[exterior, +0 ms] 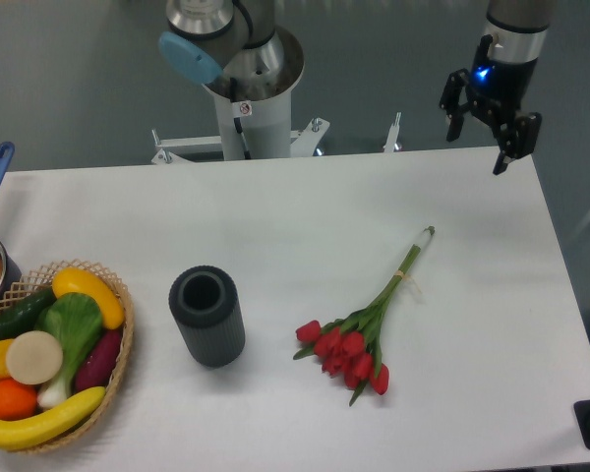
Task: Pick up the flowers from the table
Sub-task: 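Move the open gripper over the stems of the red tulip bunch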
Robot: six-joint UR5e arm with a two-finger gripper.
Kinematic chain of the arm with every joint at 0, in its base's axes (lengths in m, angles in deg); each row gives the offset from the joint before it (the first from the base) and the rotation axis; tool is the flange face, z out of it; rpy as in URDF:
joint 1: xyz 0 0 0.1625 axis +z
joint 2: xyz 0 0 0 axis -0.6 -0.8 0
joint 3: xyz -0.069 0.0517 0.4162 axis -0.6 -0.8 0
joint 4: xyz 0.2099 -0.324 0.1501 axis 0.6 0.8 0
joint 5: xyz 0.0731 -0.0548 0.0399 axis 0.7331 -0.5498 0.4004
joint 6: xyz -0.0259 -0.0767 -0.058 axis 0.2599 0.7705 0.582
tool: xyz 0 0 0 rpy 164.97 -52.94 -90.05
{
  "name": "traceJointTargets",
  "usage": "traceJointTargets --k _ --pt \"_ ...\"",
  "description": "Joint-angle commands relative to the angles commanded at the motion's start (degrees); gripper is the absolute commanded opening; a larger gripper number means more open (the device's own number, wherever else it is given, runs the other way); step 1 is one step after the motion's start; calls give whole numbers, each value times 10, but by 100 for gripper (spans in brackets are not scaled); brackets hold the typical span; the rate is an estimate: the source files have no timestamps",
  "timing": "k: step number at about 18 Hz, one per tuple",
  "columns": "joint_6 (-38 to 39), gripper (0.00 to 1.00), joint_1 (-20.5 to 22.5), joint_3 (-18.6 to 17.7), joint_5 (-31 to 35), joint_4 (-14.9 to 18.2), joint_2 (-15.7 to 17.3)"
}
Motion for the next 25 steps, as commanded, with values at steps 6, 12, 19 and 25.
traceJointTargets --k 6,12,19,25 --pt "25 100 -3 -2 -3 0 -1" --pt "130 100 -23 -4 -31 -14 -8" --pt "261 100 -89 -6 -29 -62 -45" --pt "308 100 -132 -13 -25 -96 -83"
